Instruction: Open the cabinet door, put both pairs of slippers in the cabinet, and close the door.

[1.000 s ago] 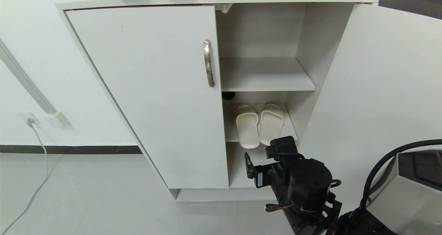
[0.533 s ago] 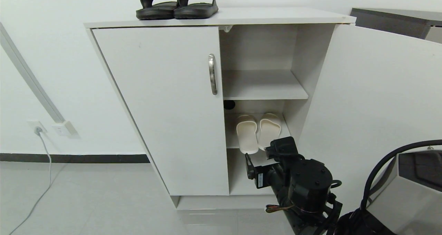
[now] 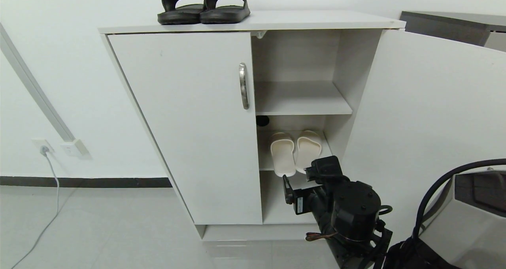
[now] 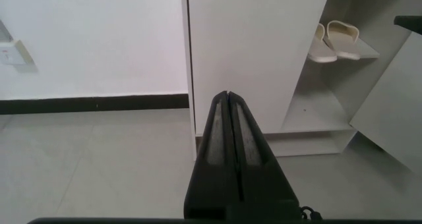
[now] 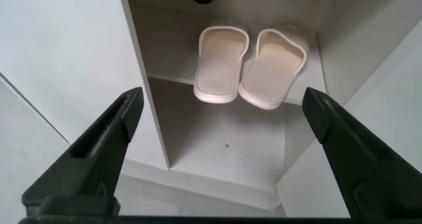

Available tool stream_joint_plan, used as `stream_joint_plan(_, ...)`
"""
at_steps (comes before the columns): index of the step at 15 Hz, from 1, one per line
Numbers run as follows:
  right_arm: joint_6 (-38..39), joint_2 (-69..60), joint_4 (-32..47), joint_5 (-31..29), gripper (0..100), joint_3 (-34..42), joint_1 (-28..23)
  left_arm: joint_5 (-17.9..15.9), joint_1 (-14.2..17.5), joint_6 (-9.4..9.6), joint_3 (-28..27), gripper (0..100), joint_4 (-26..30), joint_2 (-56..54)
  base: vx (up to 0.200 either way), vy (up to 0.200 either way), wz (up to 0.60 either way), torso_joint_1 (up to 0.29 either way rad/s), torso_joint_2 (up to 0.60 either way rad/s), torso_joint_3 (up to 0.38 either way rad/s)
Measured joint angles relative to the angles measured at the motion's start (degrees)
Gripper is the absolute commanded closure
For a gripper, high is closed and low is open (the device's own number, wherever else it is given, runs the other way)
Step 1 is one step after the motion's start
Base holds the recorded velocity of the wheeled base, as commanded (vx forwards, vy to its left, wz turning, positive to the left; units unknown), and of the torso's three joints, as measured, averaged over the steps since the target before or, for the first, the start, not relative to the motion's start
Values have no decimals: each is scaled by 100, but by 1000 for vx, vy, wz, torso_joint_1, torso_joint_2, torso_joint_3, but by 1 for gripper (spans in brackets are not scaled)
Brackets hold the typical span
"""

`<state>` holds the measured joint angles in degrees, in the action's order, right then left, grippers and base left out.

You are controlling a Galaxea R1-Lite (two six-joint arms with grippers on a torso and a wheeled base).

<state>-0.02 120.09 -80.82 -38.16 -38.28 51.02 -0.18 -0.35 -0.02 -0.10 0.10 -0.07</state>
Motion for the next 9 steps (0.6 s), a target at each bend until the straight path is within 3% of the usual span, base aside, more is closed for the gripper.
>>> stream_joint_plan(1,2,4,0,0,0,-2,-4,0,0,2,0,100,0,0,0,0,0,0,0,0)
stream_joint_plan(9,-2,15,-52,9,0,0,-17,5,-2,2,0,100,1,0,0,200,0,1,3,4)
